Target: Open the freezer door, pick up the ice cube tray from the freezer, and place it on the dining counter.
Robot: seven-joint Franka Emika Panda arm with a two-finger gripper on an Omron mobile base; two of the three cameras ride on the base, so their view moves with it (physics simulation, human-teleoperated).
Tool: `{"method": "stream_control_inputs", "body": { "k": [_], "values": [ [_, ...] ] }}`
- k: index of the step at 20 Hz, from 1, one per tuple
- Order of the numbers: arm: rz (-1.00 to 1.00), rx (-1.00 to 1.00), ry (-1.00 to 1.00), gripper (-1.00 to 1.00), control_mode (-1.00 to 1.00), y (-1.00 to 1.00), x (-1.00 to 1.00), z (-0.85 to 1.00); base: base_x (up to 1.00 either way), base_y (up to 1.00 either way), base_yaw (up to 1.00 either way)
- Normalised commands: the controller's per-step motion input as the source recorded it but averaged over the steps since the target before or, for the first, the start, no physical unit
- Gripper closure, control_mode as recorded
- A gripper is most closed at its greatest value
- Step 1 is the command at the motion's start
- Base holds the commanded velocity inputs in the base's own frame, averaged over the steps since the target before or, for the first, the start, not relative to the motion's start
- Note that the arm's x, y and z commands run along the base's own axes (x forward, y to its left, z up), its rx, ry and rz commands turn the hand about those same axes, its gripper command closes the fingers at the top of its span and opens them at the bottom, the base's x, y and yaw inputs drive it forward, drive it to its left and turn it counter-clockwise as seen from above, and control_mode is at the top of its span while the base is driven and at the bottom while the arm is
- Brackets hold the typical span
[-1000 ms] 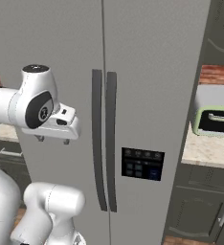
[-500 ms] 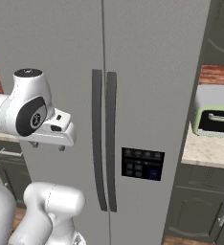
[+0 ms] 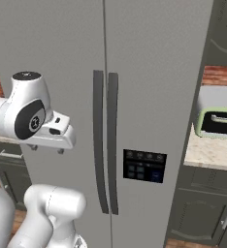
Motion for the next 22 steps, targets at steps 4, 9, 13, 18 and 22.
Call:
{"method": "stream_control_inputs", "body": {
  "k": [4, 9, 13, 18, 22],
  "values": [
    [0.0, 0.0, 0.0, -1.0, -1.0, 0.12, 0.0, -0.07, 0.0, 0.0, 0.0],
    [0.0, 0.0, 0.0, -1.0, -1.0, 0.0, 0.0, 0.0, 0.0, 0.0, 0.0],
    [0.0, 0.0, 0.0, -1.0, -1.0, 0.0, 0.0, 0.0, 0.0, 0.0, 0.0],
    [0.0, 0.0, 0.0, -1.0, 1.0, 0.0, 0.0, 0.0, 0.0, 0.0, 0.0],
    [0.0, 0.0, 0.0, -1.0, 1.0, 0.0, 0.0, 0.0, 0.0, 0.11, 0.0]
  ]
}}
